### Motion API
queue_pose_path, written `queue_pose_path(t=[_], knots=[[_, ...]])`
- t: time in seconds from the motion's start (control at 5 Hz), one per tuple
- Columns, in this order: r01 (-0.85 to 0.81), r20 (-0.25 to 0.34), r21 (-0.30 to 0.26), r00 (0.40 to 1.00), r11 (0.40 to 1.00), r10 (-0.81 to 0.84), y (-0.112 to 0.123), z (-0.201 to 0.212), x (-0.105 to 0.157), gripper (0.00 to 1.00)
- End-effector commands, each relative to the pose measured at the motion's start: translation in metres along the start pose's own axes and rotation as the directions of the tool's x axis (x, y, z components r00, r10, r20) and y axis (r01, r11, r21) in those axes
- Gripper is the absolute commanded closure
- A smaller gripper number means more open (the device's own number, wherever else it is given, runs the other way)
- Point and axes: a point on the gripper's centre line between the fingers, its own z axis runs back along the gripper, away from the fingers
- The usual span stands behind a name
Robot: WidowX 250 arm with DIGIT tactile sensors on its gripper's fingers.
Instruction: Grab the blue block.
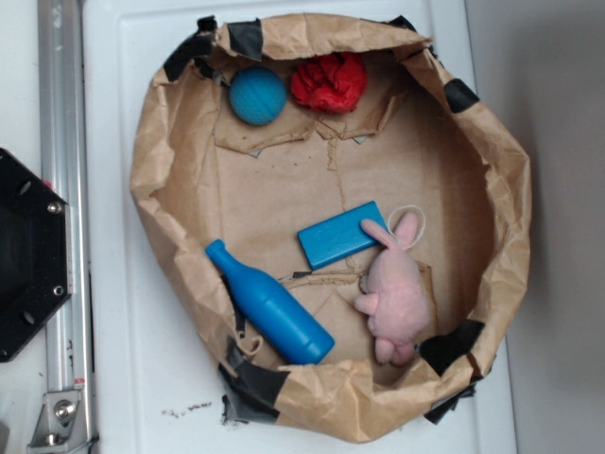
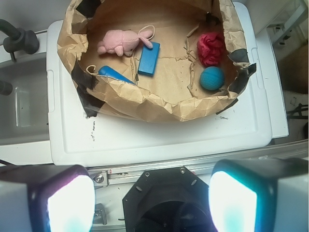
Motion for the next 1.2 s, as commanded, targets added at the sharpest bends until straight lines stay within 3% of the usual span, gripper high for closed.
queue_pose_path(t=[0.0, 0.2, 0.4, 0.6, 0.8, 1.0], knots=[[0.000, 0.000, 0.000, 1.000, 1.000, 0.000, 0.000, 0.000, 0.000, 0.00], [-0.072, 0.063, 0.023, 0.996, 0.997, 0.071, 0.002, -0.051, 0.044, 0.00], [-0.088, 0.090, -0.067, 0.992, 0.994, 0.093, -0.002, -0.096, 0.091, 0.00], [-0.132, -0.009, -0.057, 0.991, 0.990, 0.132, -0.002, -0.141, 0.111, 0.00], [-0.148, -0.088, -0.034, 0.986, 0.988, 0.145, -0.007, -0.177, 0.110, 0.00], [-0.115, -0.102, -0.019, 0.988, 0.993, 0.113, -0.015, -0.204, 0.113, 0.00]])
